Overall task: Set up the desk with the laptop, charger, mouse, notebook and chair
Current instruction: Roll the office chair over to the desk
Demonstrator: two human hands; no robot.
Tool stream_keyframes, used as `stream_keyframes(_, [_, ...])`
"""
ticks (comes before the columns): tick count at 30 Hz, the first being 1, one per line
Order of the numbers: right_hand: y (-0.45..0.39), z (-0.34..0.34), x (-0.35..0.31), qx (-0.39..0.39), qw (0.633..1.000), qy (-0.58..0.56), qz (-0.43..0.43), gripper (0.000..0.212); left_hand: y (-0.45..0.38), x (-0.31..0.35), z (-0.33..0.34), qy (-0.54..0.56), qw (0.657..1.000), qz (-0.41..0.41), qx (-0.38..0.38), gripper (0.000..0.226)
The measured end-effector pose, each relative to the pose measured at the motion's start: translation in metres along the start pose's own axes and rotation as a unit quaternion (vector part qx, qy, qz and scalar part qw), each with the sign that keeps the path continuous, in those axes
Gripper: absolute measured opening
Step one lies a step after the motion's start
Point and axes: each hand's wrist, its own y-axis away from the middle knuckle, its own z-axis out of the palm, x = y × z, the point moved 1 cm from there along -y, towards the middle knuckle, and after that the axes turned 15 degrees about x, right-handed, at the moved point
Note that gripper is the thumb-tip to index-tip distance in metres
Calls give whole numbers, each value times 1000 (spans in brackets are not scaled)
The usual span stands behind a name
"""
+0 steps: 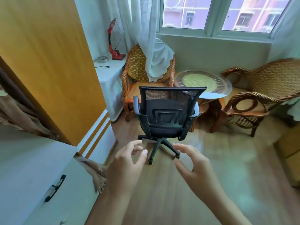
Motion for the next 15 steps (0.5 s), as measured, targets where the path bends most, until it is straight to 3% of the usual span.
stream_keyframes(8, [-94, -1, 56, 19, 999, 47, -15, 41, -63, 6, 80, -42, 999, 20, -18, 33])
stream_keyframes(15, [-202, 51, 100, 60, 992, 103, -27, 42, -184, -15, 168, -56, 997, 57, -14, 38])
